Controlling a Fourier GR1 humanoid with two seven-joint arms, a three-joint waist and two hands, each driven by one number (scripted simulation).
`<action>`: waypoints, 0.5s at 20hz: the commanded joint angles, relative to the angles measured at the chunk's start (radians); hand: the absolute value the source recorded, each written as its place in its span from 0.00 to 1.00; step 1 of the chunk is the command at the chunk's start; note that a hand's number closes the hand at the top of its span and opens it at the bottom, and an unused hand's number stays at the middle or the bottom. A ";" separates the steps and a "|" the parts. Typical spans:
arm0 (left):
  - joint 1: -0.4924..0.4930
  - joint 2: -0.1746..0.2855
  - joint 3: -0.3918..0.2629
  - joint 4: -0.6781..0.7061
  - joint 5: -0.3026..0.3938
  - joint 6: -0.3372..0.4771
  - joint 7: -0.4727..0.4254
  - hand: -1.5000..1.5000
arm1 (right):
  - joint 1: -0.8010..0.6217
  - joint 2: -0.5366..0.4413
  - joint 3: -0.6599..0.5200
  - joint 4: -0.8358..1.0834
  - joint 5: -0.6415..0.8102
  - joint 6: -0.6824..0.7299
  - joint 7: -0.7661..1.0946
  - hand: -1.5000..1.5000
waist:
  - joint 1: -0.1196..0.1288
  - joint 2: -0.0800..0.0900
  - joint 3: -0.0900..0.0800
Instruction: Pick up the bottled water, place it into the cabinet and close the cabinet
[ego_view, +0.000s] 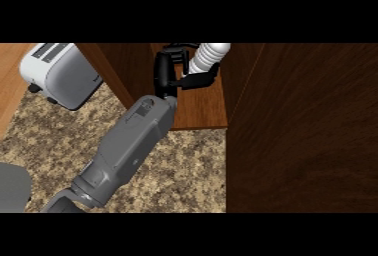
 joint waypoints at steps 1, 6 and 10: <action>-0.108 0.009 0.008 0.159 -0.048 0.026 0.008 1.00 | 0.014 -0.013 -0.012 -0.103 -0.107 -0.002 0.040 0.00 | -0.013 0.005 0.000; -0.104 -0.007 -0.018 0.255 -0.081 -0.016 -0.054 0.00 | 0.035 -0.012 -0.031 -0.112 -0.122 -0.004 0.052 0.00 | -0.014 0.003 0.000; -0.173 -0.003 0.012 0.344 -0.090 -0.001 -0.033 0.00 | -0.046 -0.006 0.001 -0.068 -0.083 -0.036 0.075 0.00 | -0.001 0.006 0.000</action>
